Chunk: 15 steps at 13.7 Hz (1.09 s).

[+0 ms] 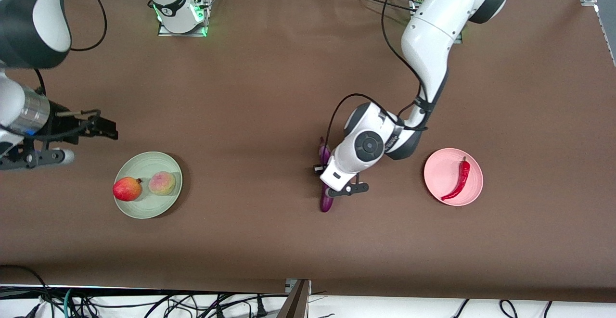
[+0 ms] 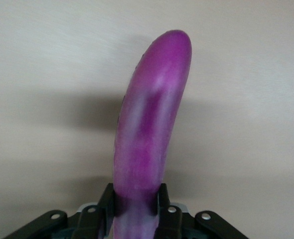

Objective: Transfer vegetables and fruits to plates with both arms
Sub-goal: 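Carry the eggplant to the pink plate while the right gripper retracts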

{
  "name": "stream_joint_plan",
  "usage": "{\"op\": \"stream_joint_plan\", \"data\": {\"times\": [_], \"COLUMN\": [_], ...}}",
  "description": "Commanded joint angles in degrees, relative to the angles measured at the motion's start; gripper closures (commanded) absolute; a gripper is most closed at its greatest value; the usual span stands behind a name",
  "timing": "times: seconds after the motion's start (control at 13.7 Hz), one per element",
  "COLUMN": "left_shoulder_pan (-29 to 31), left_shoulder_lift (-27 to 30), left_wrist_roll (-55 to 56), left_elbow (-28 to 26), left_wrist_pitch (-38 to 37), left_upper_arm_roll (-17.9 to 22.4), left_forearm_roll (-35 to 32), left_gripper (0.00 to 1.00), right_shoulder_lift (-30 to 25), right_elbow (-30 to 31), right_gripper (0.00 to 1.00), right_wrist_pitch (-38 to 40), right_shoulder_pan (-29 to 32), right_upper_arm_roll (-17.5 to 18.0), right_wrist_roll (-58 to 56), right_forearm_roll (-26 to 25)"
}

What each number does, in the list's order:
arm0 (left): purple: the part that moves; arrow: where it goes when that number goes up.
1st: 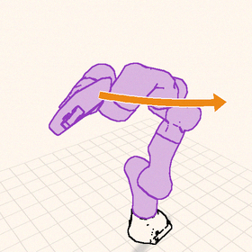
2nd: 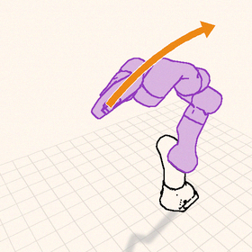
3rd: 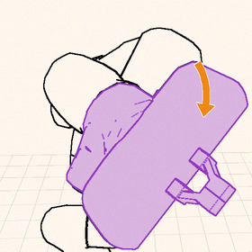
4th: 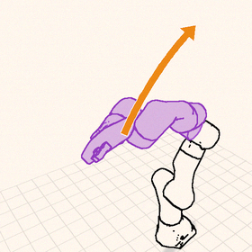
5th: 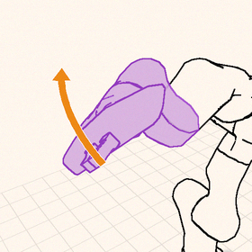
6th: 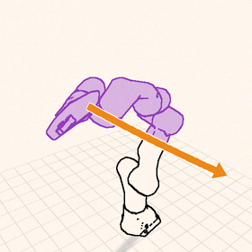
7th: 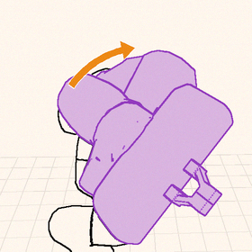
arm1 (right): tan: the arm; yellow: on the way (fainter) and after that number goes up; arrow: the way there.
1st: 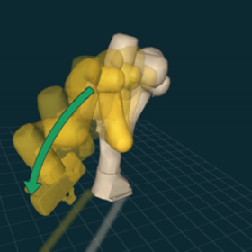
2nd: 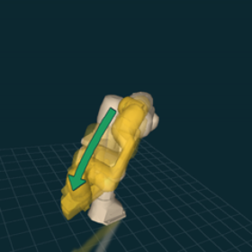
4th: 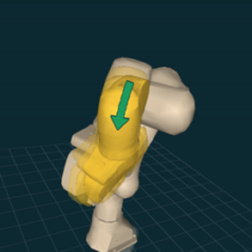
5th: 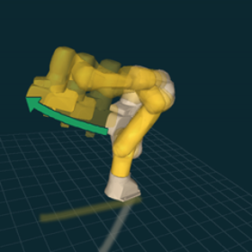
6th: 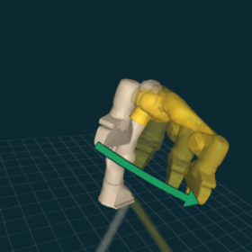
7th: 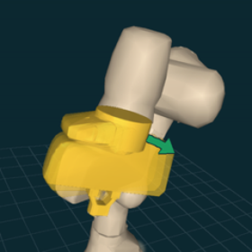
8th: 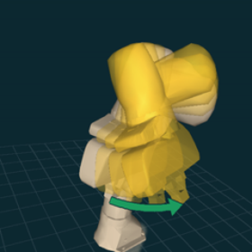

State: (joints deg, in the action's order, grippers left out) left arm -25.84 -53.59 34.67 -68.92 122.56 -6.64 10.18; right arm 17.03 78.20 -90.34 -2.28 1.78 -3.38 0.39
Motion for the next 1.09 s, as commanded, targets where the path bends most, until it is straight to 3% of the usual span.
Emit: {"op": "stream_joint_plan", "data": {"times": [0.0, 0.15, 0.51, 0.8, 1.02], "left_shoulder_pan": [5.5, 11.5, 22.2, 29.1, 30.8], "left_shoulder_lift": [6.9, 10.7, 17.1, 17.0, 16.4], "left_wrist_roll": [-8.4, -19.7, -41.1, -52.1, -55.5], "left_elbow": [-2.4, -5.2, -17.2, -20.2, -20.4], "left_wrist_pitch": [-11.9, -17.2, -17.6, -17.6, -17.3], "left_upper_arm_roll": [-0.3, -0.6, -0.3, -0.4, -0.3], "left_forearm_roll": [-1.2, -1.2, -1.3, -1.3, -1.3], "left_gripper": [1.00, 1.00, 1.00, 1.00, 1.00], "right_shoulder_lift": [-6.1, -8.7, -14.1, -15.5, -15.0], "right_elbow": [9.3, 10.7, 14.2, 16.3, 15.9], "right_gripper": [0.00, 0.00, 0.00, 0.00, 0.00], "right_wrist_pitch": [-1.0, -1.3, -1.4, -1.4, -1.8], "right_shoulder_pan": [0.3, 0.5, 1.0, 2.5, 2.6], "right_upper_arm_roll": [0.5, 0.1, 0.1, 0.1, 0.1], "right_wrist_roll": [-0.6, -0.6, -0.3, -0.7, -2.1], "right_forearm_roll": [-1.2, -1.3, -3.8, -4.0, -4.6]}}
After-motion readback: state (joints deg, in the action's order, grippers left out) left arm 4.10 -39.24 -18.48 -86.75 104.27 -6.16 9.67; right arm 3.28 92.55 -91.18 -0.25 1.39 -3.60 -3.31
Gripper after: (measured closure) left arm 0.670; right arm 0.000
